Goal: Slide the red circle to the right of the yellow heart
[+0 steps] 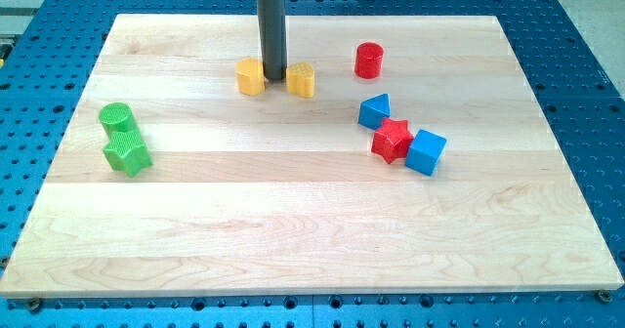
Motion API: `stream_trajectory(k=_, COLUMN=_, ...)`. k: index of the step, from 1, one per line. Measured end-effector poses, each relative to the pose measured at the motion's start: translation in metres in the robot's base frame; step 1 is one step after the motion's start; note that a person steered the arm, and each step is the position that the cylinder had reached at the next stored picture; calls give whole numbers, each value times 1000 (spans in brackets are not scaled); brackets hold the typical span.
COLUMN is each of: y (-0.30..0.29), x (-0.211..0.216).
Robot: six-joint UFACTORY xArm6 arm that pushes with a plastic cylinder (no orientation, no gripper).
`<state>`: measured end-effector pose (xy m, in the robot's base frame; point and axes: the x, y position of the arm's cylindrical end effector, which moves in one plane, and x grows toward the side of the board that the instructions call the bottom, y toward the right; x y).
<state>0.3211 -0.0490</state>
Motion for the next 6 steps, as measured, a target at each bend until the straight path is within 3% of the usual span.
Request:
stream_trajectory(k=3, y=21, x=-19)
stream_trajectory(k=5, y=121, x=-72)
stream_trajectory(k=6, y=160, x=-58)
